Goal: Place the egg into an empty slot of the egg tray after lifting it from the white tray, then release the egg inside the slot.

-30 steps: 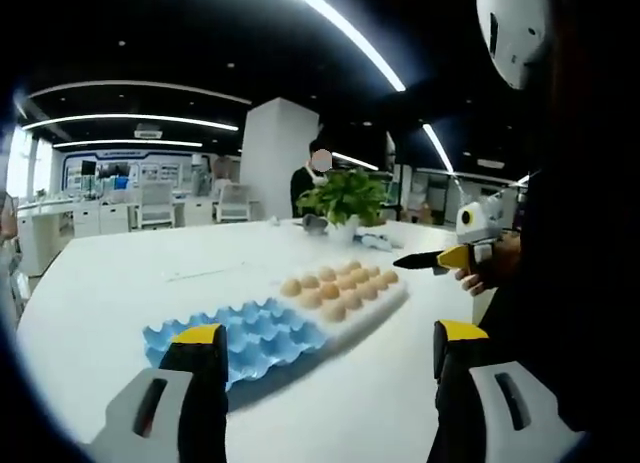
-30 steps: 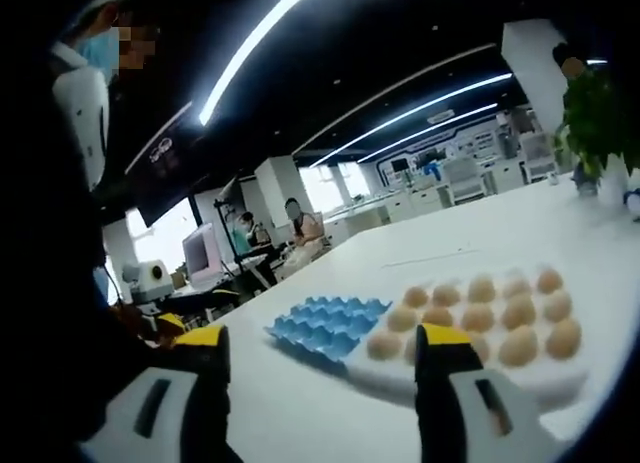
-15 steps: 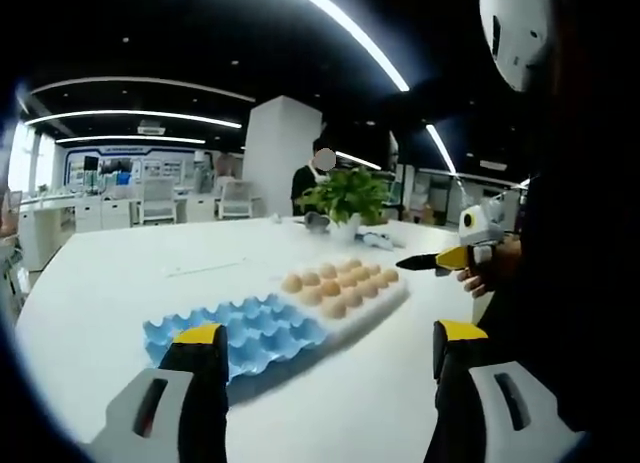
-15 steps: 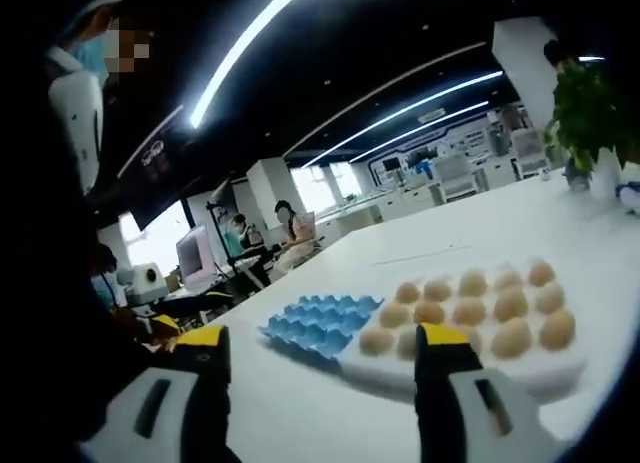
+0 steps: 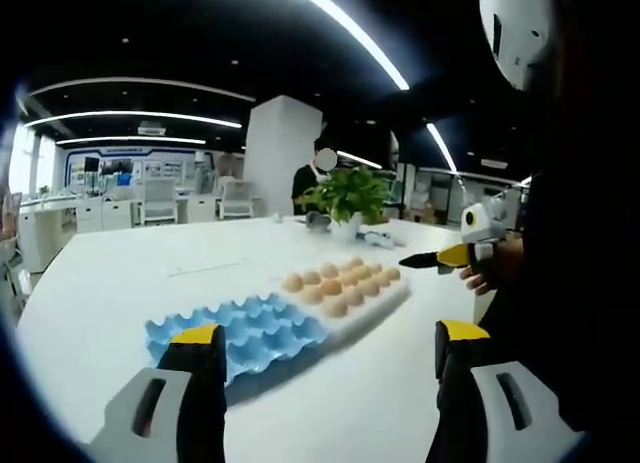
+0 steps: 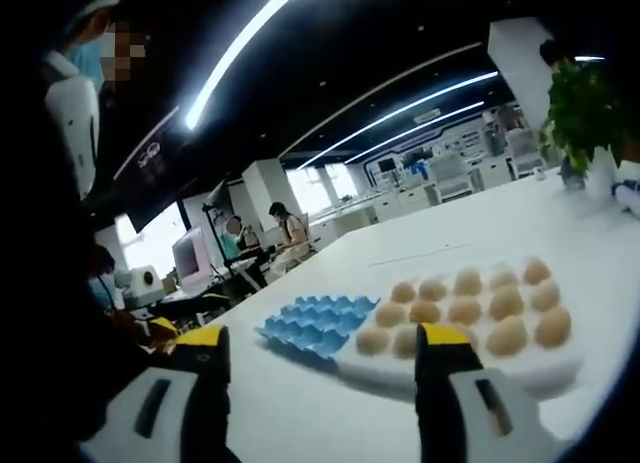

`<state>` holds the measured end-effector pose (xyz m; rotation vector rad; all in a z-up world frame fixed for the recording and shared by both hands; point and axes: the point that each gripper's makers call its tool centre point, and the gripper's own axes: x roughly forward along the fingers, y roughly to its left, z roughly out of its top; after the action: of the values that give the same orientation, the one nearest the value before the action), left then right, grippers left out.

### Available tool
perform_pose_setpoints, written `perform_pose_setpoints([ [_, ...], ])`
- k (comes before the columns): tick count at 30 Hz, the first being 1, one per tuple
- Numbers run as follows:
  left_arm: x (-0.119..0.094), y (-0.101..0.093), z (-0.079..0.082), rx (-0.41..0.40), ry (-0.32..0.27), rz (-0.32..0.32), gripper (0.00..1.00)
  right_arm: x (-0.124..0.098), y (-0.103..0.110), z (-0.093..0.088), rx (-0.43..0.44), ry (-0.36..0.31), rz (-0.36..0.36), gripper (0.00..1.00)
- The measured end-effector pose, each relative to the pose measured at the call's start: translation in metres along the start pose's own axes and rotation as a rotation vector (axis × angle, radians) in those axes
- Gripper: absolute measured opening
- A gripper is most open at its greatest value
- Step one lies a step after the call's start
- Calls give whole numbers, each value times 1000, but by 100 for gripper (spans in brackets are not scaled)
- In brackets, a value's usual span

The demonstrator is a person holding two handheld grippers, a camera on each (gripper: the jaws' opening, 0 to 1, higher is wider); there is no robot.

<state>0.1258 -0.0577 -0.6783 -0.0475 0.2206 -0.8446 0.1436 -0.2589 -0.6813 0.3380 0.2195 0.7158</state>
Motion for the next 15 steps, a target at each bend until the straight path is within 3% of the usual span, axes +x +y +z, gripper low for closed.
perform_pose_setpoints([
  [15, -1, 0, 0, 3, 9, -3, 87, -1, 0, -3, -9, 15, -13, 77],
])
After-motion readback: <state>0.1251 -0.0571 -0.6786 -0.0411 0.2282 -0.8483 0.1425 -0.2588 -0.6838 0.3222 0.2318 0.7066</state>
